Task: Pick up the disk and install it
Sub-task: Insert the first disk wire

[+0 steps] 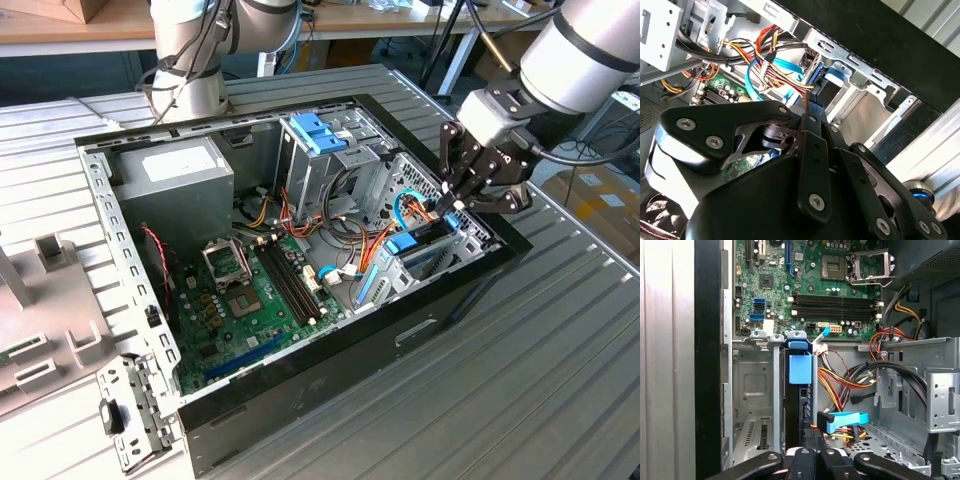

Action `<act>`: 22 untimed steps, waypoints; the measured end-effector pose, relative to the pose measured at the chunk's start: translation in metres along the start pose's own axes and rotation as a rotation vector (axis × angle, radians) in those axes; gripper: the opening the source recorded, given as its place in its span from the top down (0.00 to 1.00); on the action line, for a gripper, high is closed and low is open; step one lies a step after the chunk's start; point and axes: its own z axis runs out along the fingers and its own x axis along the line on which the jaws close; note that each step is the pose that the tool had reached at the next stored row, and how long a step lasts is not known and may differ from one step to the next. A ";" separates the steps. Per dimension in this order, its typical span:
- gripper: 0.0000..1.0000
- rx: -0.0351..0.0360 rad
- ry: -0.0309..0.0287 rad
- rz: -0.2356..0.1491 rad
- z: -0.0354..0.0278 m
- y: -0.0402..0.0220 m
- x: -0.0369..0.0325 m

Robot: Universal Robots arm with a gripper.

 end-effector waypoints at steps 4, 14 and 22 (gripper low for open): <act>0.89 -0.0001 -0.0038 0.000 -0.0043 0.0000 -0.0007; 0.89 -0.0006 -0.0039 0.000 -0.0045 -0.0165 0.0009; 0.89 -0.0011 -0.0039 0.000 -0.0051 -0.0293 0.0052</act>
